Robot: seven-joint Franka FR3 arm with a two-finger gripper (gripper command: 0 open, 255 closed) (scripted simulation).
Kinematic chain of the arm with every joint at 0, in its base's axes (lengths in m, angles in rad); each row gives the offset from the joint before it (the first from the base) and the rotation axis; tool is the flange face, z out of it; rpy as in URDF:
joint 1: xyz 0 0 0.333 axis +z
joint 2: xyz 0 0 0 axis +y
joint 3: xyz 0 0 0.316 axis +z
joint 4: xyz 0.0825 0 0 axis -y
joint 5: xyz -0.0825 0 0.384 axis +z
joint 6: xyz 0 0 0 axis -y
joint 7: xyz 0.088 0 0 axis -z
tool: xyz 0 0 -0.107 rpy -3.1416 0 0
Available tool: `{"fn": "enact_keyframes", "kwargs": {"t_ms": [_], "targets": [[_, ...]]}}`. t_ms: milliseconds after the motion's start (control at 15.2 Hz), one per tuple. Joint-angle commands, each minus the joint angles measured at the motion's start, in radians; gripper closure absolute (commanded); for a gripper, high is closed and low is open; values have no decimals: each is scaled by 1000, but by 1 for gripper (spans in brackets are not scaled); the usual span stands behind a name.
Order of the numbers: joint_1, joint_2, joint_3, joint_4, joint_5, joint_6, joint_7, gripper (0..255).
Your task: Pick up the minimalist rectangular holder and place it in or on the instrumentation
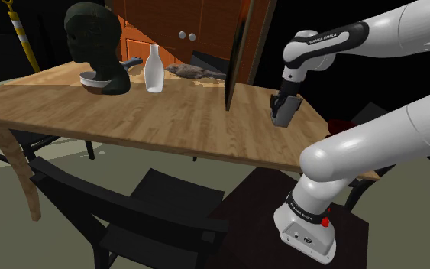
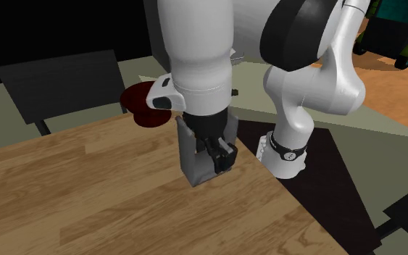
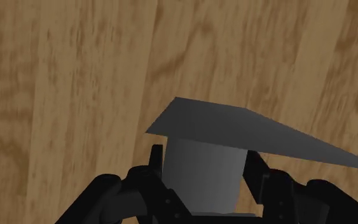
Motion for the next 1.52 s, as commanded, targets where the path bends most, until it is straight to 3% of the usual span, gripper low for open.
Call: {"fn": "enact_keyframes", "kwargs": {"t_ms": [0, 1056, 1452], "targets": [[1, -9, 6, 20, 3, -30, 1, 255], [9, -41, 36, 201, 24, -243, -3, 255], [-57, -68, -78, 184, -65, -235, -141, 255]]}}
